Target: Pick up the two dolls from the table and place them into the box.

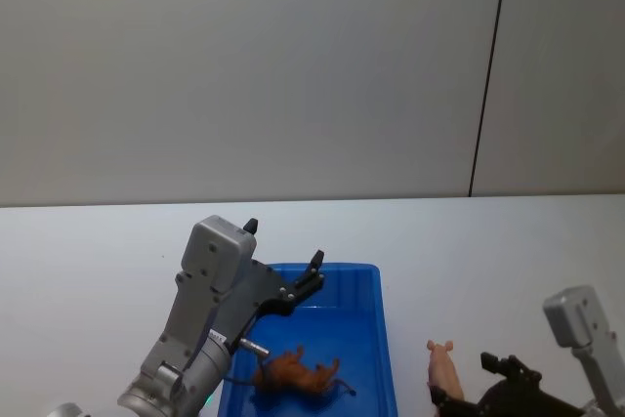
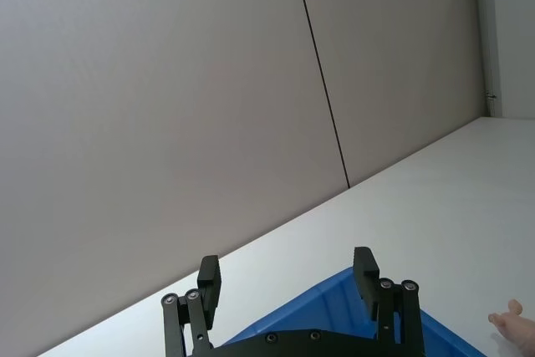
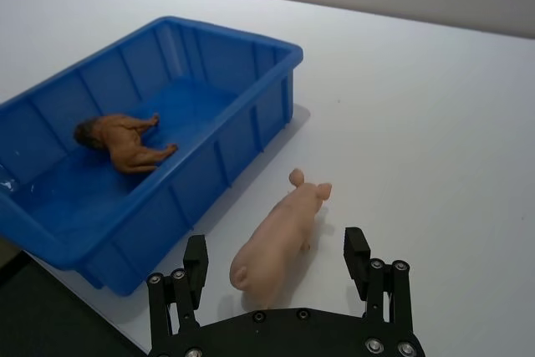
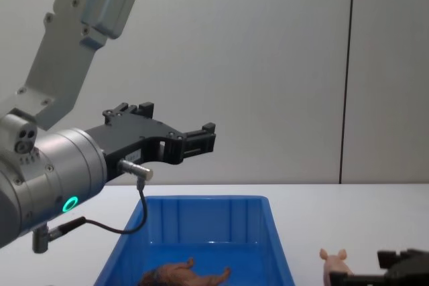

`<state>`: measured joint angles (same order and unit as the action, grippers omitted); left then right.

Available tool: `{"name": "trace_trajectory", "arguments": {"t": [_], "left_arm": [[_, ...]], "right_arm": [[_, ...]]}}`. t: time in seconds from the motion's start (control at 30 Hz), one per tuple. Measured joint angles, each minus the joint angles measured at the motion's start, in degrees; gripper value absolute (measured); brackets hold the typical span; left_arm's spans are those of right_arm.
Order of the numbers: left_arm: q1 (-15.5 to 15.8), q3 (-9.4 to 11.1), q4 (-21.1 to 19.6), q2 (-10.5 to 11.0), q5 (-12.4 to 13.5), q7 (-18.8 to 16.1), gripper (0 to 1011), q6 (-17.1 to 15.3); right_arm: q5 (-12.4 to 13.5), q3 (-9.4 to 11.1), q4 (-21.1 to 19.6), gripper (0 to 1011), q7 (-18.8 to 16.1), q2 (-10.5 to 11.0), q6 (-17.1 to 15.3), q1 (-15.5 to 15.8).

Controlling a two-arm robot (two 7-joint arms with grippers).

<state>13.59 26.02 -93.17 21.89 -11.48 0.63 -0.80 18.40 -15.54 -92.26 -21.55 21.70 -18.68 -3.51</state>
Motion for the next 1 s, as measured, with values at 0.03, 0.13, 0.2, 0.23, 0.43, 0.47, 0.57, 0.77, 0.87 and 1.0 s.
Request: {"name": "trace_trajectory", "arguments": {"t": [0.03,0.13,0.2,0.23,0.43,0.47,0.57,0.77,0.87,1.0], "left_arm": [[0.00,0.00,0.00,0.00,0.00,0.00,1002,0.00],[0.00,0.00,0.00,0.00,0.00,0.00,1002,0.00],[0.00,0.00,0.00,0.00,0.00,0.00,1002,0.00],[0.00,0.00,0.00,0.00,0.00,0.00,1002,0.00],[0.00,0.00,0.00,0.00,0.00,0.00,1001,0.00],[0.00,0.00,0.00,0.00,0.00,0.00,1002,0.00],[0.00,0.00,0.00,0.00,0.00,0.00,1002,0.00],[0.00,0.00,0.00,0.00,0.00,0.00,1002,0.00],[0.00,0.00,0.00,0.00,0.00,0.00,1002,0.00],[0.00,0.00,0.00,0.00,0.00,0.00,1002,0.00]], "right_arm": [[-0.08,-0.09,0.19,1001,0.09,-0.10,-0.08,-0.01],[-0.39,-0.44,0.96,1001,0.47,-0.55,-0.55,-0.20],[-0.50,-0.66,1.70,960,0.72,-0.93,-0.90,-0.42],[-0.51,-0.69,1.85,960,0.81,-1.02,-1.01,-0.48],[-0.32,-1.14,3.81,806,1.48,-2.09,-1.60,-1.35],[-0.24,-1.17,3.96,784,1.56,-2.17,-1.65,-1.41],[0.10,-1.30,4.71,691,1.96,-2.61,-1.82,-1.81],[0.40,-1.40,5.41,493,2.69,-3.14,-1.79,-2.26],[0.31,-1.42,5.43,398,3.25,-3.22,-1.26,-2.32],[-0.17,-1.42,5.01,380,3.99,-3.22,-0.21,-2.31]]}}
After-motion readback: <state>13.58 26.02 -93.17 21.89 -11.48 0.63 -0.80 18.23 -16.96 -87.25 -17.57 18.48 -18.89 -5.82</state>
